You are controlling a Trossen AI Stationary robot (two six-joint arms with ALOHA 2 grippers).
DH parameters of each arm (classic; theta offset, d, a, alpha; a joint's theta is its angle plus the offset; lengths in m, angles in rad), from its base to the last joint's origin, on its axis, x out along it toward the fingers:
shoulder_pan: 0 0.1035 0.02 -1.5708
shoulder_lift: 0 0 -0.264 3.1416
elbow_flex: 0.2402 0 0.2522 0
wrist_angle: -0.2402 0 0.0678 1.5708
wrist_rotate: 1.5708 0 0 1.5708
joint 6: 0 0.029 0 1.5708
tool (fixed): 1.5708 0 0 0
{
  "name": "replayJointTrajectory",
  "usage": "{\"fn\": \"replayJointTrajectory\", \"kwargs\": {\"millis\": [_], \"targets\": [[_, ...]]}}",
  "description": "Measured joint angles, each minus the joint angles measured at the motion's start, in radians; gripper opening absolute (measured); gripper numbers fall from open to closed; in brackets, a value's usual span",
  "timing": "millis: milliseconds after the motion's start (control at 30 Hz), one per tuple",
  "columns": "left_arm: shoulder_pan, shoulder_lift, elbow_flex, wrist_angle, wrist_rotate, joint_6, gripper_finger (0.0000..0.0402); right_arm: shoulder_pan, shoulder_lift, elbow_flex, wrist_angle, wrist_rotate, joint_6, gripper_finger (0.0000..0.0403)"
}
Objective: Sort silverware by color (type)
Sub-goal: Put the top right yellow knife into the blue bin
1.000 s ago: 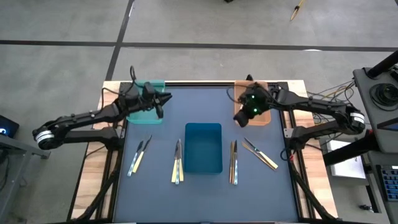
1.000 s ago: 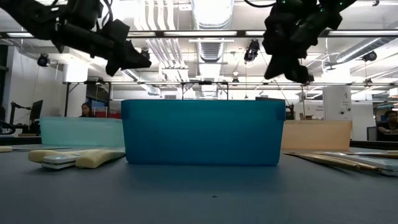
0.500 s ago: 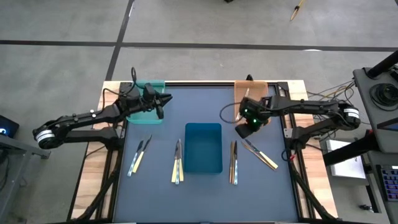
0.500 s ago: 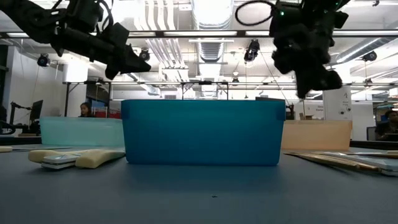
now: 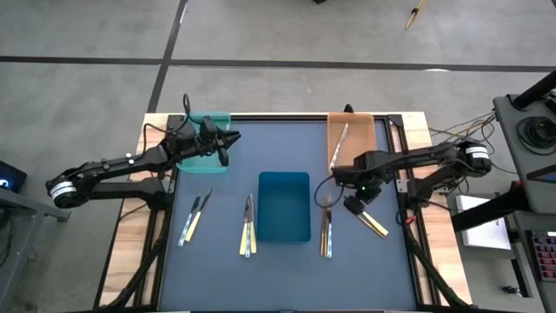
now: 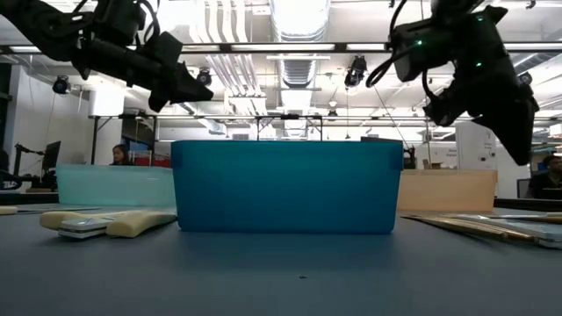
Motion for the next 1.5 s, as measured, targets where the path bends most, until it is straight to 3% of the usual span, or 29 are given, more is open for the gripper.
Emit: {"fn": "replayJointTrajectory", "kwargs": {"millis": [533, 933, 1500], "targets": [[0.0, 0.0, 0.0, 0.001, 0.0, 0.004, 0.0039, 0.11, 0.003, -0.094, 0.082, -0.006, 0.031, 0.0012], [0.0, 0.0, 0.0, 0.001, 0.0, 0.004, 0.0039, 0.138, 0.003, -0.115, 0.191, -0.004, 0.066, 0.0102], [0.0, 0.0, 0.0, 0.008, 0.0, 0.004, 0.0039, 0.233, 0.004, -0.197, 0.302, 0.051, 0.197, 0.0103]]}}
